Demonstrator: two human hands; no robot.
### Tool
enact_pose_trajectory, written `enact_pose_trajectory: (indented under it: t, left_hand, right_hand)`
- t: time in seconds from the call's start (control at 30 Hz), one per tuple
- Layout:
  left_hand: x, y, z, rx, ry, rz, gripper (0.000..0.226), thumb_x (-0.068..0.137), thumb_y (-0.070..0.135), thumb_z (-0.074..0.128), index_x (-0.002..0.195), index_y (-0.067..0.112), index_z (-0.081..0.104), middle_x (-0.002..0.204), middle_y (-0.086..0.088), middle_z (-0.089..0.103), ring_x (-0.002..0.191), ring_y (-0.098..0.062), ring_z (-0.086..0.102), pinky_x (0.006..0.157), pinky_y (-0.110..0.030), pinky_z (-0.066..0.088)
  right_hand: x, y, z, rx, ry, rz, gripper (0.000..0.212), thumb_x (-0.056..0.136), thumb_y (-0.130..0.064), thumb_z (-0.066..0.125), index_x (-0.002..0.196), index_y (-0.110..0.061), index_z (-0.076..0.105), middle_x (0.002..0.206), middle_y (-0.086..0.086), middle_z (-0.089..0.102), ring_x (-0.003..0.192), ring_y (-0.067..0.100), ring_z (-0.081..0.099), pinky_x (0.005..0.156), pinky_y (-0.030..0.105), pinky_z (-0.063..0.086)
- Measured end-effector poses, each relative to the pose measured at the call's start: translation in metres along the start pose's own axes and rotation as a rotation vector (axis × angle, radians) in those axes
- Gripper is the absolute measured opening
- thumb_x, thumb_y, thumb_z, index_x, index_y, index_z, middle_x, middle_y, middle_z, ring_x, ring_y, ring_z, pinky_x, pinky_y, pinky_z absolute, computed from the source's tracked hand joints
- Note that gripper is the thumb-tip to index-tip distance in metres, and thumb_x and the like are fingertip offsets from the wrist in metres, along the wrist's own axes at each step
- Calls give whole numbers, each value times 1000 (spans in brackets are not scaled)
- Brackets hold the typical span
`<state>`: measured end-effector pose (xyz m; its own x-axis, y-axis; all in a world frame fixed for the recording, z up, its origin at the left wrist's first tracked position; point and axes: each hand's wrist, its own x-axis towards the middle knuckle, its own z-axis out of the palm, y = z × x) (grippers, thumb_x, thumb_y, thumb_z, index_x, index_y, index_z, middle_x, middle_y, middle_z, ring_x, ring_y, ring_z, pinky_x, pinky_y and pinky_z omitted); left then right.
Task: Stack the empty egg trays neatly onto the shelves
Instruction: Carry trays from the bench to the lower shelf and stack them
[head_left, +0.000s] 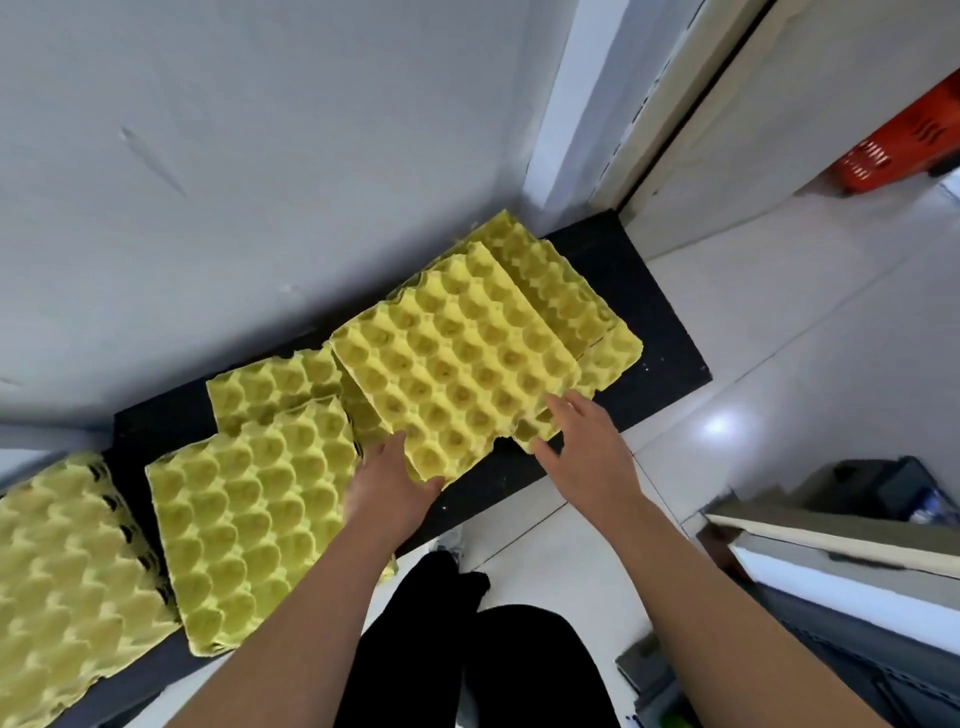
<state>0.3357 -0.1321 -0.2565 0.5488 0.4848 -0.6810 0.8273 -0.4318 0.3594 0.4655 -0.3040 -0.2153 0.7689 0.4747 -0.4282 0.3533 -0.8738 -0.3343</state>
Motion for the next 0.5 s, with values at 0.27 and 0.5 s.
enact_pose_trajectory:
  t: [0.27,0.5]
  left_hand:
    - [66,1,52,-201,-38,-205,122,76,42,80,155,20,-11,161,-12,4,146,-32,19,114,-48,30]
    - [92,3,85,-331,20,-330,141,69,41,85,149,25,-30,163,-13,1,144,-35,27,110,-51,36]
  right_hand:
    - [101,41,34,-51,-148,1,84,88,-44,62,153,-25,11,160,12,-1,147,28,1,118,41,12]
    - [163,67,55,-177,-259,-6,114,70,-59,73,151,-39,-6,157,21,-11,145,41,0,116,50,10]
